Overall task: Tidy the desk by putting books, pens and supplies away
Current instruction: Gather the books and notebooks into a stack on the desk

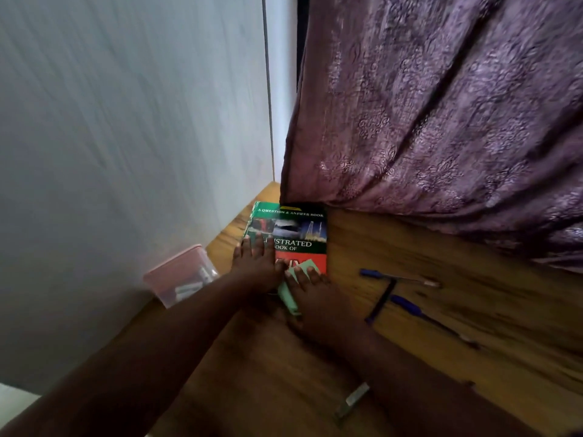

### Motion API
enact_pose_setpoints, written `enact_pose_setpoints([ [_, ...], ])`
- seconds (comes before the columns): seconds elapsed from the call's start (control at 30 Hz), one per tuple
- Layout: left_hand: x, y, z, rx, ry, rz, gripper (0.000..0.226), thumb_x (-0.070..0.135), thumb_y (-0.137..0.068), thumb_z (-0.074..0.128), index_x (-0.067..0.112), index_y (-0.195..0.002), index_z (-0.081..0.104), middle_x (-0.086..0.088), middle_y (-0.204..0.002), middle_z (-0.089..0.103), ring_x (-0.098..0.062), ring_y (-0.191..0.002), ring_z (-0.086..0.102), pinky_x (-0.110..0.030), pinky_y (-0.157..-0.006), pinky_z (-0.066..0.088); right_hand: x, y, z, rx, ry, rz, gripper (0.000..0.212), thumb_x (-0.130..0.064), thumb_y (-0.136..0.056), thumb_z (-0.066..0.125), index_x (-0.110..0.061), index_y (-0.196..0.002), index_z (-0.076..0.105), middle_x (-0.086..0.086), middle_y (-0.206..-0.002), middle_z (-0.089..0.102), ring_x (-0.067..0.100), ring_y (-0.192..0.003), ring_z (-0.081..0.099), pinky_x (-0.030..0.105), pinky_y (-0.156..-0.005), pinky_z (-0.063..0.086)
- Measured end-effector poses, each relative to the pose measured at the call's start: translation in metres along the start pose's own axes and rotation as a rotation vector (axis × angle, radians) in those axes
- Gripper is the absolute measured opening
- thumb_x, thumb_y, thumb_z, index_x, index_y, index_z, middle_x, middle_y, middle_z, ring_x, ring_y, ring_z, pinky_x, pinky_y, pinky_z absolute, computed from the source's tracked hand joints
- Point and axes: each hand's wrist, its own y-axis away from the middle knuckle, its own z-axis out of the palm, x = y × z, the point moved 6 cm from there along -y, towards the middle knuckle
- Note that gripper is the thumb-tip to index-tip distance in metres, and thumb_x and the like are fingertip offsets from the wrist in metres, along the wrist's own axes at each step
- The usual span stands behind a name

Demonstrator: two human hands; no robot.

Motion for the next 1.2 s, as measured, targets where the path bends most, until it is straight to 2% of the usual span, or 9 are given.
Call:
enact_pose_setpoints([
  [0.13, 0.0, 0.002, 0.0, -0.022, 0.018, 0.034, 0.076, 0.058, -0.098, 0.019, 0.013, -0.153, -0.006, -0.017, -0.159, -0.014, -0.037, -0.145, -0.015, -0.049, -0.117, -0.008, 0.016, 0.004, -0.043, 0.125, 0.076, -0.104, 0.048, -0.019, -0.081, 0.044, -0.002, -0.124, 0.059, 0.016, -0.12, 0.065, 0.025, -0.1, 0.068, 0.03, -0.074, 0.055],
  [0.27, 0.001, 0.004, -0.001, -0.032, 0.029, 0.049, 0.084, 0.066, -0.094, 0.017, 0.012, -0.152, -0.011, -0.018, -0.158, -0.019, -0.037, -0.144, -0.02, -0.049, -0.116, -0.011, 0.076, -0.001, -0.068, 0.24, 0.214, 0.024, 0.052, -0.013, -0.069, 0.051, 0.001, -0.118, 0.061, 0.018, -0.113, 0.067, 0.027, -0.093, 0.07, 0.031, -0.067, 0.057],
  [0.33, 0.001, 0.002, 0.002, -0.028, 0.043, 0.051, 0.087, 0.07, -0.092, 0.016, 0.013, -0.152, -0.012, -0.017, -0.158, -0.018, -0.038, -0.143, -0.02, -0.05, -0.115, -0.011, 0.108, -0.012, -0.058, 0.087, 0.202, 0.107, 0.064, -0.009, -0.078, 0.053, 0.004, -0.139, 0.036, 0.026, -0.137, 0.048, 0.036, -0.119, 0.056, 0.04, -0.094, 0.048],
  [0.37, 0.001, 0.001, 0.003, -0.02, 0.044, 0.051, 0.088, 0.07, -0.091, 0.015, 0.013, -0.152, -0.012, -0.017, -0.158, -0.017, -0.039, -0.144, -0.02, -0.051, -0.115, -0.01, 0.121, -0.017, -0.052, -0.014, 0.213, 0.134, 0.076, -0.013, -0.083, 0.058, 0.001, -0.147, 0.019, 0.024, -0.15, 0.03, 0.035, -0.135, 0.038, 0.039, -0.109, 0.034],
  [0.47, 0.001, 0.0, 0.004, 0.011, 0.036, 0.053, 0.088, 0.07, -0.091, 0.015, 0.012, -0.152, -0.011, -0.018, -0.159, -0.015, -0.04, -0.144, -0.017, -0.051, -0.115, -0.008, 0.145, -0.022, -0.032, -0.249, 0.129, 0.238, 0.099, -0.028, -0.083, 0.068, -0.008, -0.15, -0.002, 0.013, -0.159, 0.005, 0.027, -0.146, 0.013, 0.034, -0.117, 0.01],
  [0.63, 0.001, 0.002, 0.001, 0.024, 0.024, 0.063, 0.089, 0.071, -0.091, 0.014, 0.011, -0.152, -0.009, -0.019, -0.159, -0.013, -0.039, -0.145, -0.015, -0.051, -0.116, -0.007, 0.147, -0.018, -0.018, -0.208, -0.129, 0.369, 0.074, -0.05, -0.094, 0.043, -0.014, -0.151, 0.011, 0.007, -0.159, 0.012, 0.023, -0.145, 0.016, 0.035, -0.116, 0.016],
  [0.83, 0.0, 0.004, -0.002, 0.032, 0.027, 0.064, 0.09, 0.072, -0.09, 0.014, 0.012, -0.153, -0.008, -0.019, -0.159, -0.011, -0.039, -0.145, -0.013, -0.052, -0.117, -0.005, 0.123, -0.03, -0.034, -0.069, -0.147, 0.378, 0.074, -0.063, -0.089, 0.025, -0.01, -0.14, 0.035, 0.013, -0.147, 0.036, 0.032, -0.135, 0.036, 0.04, -0.108, 0.032],
  [1.03, -0.001, 0.003, -0.019, 0.097, 0.289, -0.115, 0.079, 0.069, -0.09, 0.03, 0.019, -0.15, 0.016, -0.02, -0.159, 0.0, -0.042, -0.145, -0.001, -0.058, -0.114, 0.008, 0.048, -0.037, -0.013, -0.056, -0.418, 0.368, 0.07, -0.046, -0.093, 0.045, -0.017, -0.15, 0.017, 0.008, -0.159, 0.012, 0.025, -0.145, 0.013, 0.041, -0.116, 0.02],
  [1.2, -0.013, -0.008, -0.025, 0.047, 0.484, -0.353, 0.076, 0.059, -0.088, 0.046, 0.012, -0.145, 0.028, -0.022, -0.156, 0.015, -0.041, -0.141, 0.018, -0.054, -0.111, 0.02, 0.038, -0.037, 0.004, 0.083, -0.546, 0.691, 0.082, -0.043, -0.076, 0.064, -0.008, -0.141, 0.026, 0.016, -0.142, 0.038, 0.033, -0.126, 0.044, 0.043, -0.1, 0.042],
])
